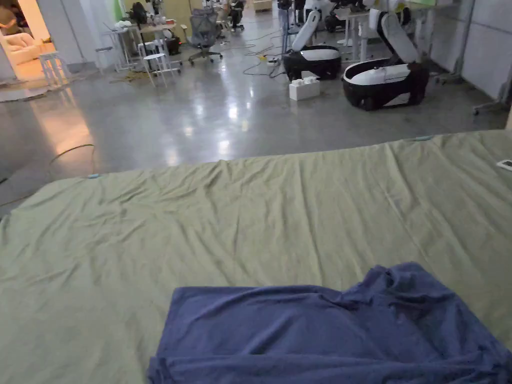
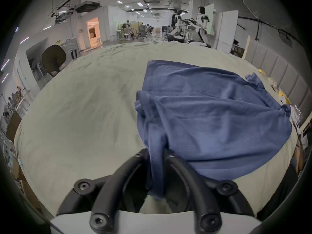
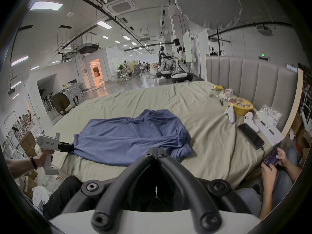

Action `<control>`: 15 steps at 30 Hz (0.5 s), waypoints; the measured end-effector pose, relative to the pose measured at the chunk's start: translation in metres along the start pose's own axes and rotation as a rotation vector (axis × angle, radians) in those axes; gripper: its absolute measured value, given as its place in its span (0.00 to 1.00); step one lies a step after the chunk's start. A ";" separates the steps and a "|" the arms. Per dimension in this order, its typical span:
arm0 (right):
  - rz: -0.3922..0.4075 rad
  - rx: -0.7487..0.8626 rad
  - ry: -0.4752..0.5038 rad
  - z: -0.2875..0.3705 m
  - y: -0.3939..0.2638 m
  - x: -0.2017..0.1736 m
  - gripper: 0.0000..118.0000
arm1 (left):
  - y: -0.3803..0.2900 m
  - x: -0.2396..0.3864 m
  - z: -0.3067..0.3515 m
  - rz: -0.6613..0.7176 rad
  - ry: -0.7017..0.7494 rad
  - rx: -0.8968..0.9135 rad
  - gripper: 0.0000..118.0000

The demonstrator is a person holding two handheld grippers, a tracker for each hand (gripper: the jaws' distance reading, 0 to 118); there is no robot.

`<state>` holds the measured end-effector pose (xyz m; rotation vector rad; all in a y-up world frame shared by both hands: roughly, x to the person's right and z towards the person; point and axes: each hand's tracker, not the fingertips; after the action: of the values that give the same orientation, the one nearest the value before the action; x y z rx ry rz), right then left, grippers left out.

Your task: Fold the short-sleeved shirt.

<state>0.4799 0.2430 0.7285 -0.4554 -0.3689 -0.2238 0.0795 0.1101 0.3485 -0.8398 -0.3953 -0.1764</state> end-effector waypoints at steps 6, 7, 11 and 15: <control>-0.110 -0.144 -0.043 -0.103 -0.009 0.038 0.62 | 0.011 0.015 -0.016 -0.092 0.056 -0.081 0.09; -0.107 -0.179 -0.051 -0.125 -0.013 0.045 0.63 | 0.013 0.011 -0.019 -0.087 0.045 -0.096 0.09; -0.107 -0.265 -0.157 -0.200 -0.030 0.066 0.62 | 0.017 0.002 -0.020 -0.045 0.011 -0.119 0.09; -0.134 -0.270 -0.201 -0.223 -0.046 0.066 0.62 | 0.011 0.002 -0.019 -0.041 0.021 -0.094 0.09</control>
<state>0.5927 0.0901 0.5870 -0.7230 -0.5699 -0.3616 0.0899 0.1033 0.3299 -0.9222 -0.3874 -0.2435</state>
